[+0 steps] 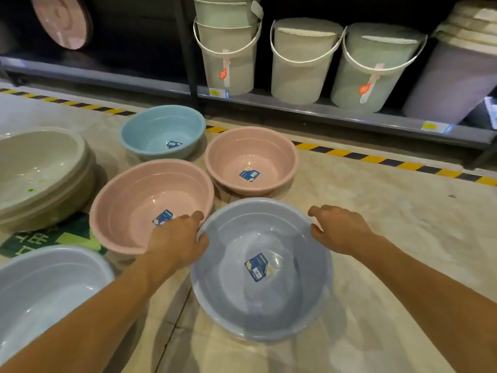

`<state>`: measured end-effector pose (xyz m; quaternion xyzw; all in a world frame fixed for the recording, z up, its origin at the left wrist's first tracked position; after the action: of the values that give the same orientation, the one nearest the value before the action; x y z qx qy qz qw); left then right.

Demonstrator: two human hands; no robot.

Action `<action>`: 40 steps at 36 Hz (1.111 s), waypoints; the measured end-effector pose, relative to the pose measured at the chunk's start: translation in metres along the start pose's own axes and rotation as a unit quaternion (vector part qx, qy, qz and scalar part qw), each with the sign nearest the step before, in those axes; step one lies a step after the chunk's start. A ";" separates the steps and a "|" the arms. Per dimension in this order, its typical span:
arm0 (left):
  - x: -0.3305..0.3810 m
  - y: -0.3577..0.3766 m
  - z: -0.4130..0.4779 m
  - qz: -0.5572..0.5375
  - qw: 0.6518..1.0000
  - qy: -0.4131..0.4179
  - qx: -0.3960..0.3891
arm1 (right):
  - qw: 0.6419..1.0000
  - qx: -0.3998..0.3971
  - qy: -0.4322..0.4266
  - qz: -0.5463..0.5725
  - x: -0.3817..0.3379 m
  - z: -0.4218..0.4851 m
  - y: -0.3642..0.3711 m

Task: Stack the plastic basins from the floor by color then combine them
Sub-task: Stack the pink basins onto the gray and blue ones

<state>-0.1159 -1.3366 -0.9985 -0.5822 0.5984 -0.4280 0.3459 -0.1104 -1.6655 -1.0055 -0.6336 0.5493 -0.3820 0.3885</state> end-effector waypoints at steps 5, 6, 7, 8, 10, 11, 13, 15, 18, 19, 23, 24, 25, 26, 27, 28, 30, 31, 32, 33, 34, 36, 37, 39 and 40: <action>0.000 0.035 -0.001 0.040 0.999 -0.008 0.003 | 1.000 -0.015 0.018 0.007 0.014 -0.003 0.027; -0.001 0.040 -0.002 0.040 0.999 -0.010 -0.001 | 1.000 -0.020 0.020 0.011 0.016 -0.004 0.033; -0.002 0.046 -0.004 0.038 0.999 -0.012 -0.002 | 0.999 -0.023 0.019 0.017 0.017 -0.005 0.039; -0.003 0.051 -0.005 0.040 0.999 -0.011 0.003 | 0.999 -0.027 0.018 0.024 0.018 -0.007 0.044; -0.005 0.060 -0.007 0.057 0.998 -0.013 0.014 | 0.998 -0.039 0.014 0.043 0.019 -0.009 0.055; -0.006 0.064 -0.008 0.059 0.998 -0.017 0.015 | 0.998 -0.043 0.012 0.051 0.019 -0.010 0.060; -0.007 0.072 -0.009 0.049 0.998 -0.022 0.011 | 0.997 -0.039 0.010 0.064 0.018 -0.011 0.066; -0.007 0.078 -0.010 0.043 0.999 -0.016 0.016 | 0.997 -0.029 0.014 0.076 0.018 -0.011 0.071; -0.009 0.082 -0.011 -0.013 1.000 -0.005 0.026 | 0.996 -0.023 0.011 0.090 0.018 -0.011 0.076; -0.009 0.081 -0.012 -0.037 0.999 -0.006 0.029 | 0.996 -0.025 0.008 0.091 0.017 -0.011 0.076; -0.009 0.080 -0.014 -0.103 0.994 -0.002 0.028 | 0.994 -0.029 0.007 0.106 0.012 -0.009 0.076; -0.009 0.078 -0.015 -0.118 0.993 0.002 0.031 | 0.993 -0.028 0.007 0.112 0.012 -0.009 0.076; -0.009 0.077 -0.016 -0.131 0.991 0.006 0.033 | 0.992 -0.026 0.010 0.121 0.012 -0.010 0.076; -0.010 0.076 -0.016 -0.146 0.989 0.011 0.037 | 0.991 -0.022 0.013 0.130 0.013 -0.010 0.075; -0.011 0.074 -0.017 -0.160 0.986 0.015 0.041 | 0.990 -0.015 0.016 0.140 0.013 -0.011 0.074; -0.012 0.073 -0.018 -0.175 0.983 0.019 0.046 | 0.988 -0.006 0.019 0.154 0.014 -0.012 0.072; -0.014 0.068 -0.021 -0.215 0.975 0.026 0.054 | 0.982 0.013 0.024 0.188 0.016 -0.014 0.067; -0.014 0.065 -0.023 -0.234 0.970 0.029 0.057 | 0.978 0.024 0.024 0.205 0.016 -0.016 0.064; -0.015 0.062 -0.024 -0.249 0.966 0.034 0.063 | 0.975 0.034 0.022 0.218 0.017 -0.017 0.061; -0.015 0.058 -0.025 -0.255 0.964 0.037 0.069 | 0.973 0.041 0.022 0.226 0.017 -0.019 0.057; -0.016 0.053 -0.026 -0.255 0.963 0.040 0.079 | 0.972 0.046 0.021 0.229 0.017 -0.020 0.053; -0.019 0.043 -0.029 -0.256 0.961 0.041 0.097 | 0.971 0.045 0.022 0.233 0.016 -0.025 0.042; -0.021 0.038 -0.031 -0.259 0.959 0.042 0.104 | 0.971 0.044 0.023 0.236 0.014 -0.027 0.036; -0.026 0.028 -0.035 -0.261 0.958 0.048 0.109 | 0.967 0.049 0.023 0.250 0.010 -0.031 0.022; -0.029 0.022 -0.038 -0.261 0.958 0.053 0.110 | 0.964 0.056 0.020 0.258 0.007 -0.032 0.015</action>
<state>-0.1569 -1.3048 -1.0062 -0.6531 0.3924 -0.5968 0.2515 -0.1451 -1.6764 -1.0055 -0.4395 0.6795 -0.3115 0.4980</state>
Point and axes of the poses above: each hand's wrist, its own z-axis towards the middle knuckle, its own y-axis out of the palm, x = y × z, the point moved 3 cm from there along z, towards the middle knuckle, and after that the axes turned 12 degrees about -x, right-handed, at the moved point
